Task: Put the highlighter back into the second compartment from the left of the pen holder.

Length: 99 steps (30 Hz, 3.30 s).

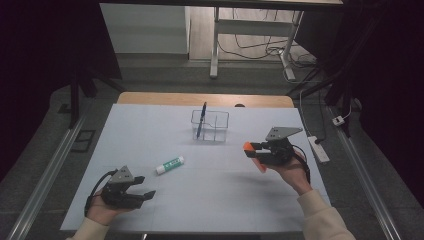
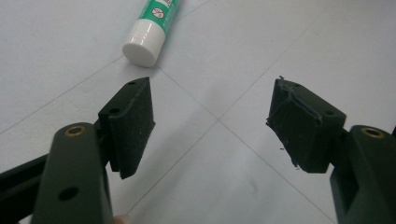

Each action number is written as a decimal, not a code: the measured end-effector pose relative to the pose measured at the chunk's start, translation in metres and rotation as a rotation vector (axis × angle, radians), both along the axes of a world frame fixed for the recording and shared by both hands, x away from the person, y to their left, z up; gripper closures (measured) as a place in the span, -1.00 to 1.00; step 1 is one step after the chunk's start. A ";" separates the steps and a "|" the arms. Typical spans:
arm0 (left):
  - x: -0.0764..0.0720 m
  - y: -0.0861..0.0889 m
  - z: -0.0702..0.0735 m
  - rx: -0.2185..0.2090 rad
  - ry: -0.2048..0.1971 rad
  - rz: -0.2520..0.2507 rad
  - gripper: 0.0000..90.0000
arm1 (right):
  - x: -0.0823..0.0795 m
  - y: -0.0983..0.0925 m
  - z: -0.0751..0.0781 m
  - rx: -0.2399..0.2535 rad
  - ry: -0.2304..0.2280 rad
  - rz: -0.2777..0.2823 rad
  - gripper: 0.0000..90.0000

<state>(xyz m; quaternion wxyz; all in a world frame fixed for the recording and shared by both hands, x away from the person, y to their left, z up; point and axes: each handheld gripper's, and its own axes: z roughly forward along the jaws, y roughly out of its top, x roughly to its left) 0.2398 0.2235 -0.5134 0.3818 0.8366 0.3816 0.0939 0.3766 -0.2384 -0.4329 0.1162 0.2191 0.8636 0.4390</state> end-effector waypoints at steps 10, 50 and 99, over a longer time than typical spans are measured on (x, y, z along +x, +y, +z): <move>0.000 0.001 0.001 0.000 -0.007 0.001 -0.31 | 0.005 0.013 0.007 0.034 -0.022 -0.013 0.43; 0.000 0.000 0.000 -0.001 -0.015 0.000 -0.32 | 0.030 0.049 0.028 0.118 -0.074 -0.065 0.43; 0.002 -0.001 0.000 -0.013 -0.025 -0.005 -0.33 | 0.090 0.111 0.036 0.221 -0.114 -0.127 0.42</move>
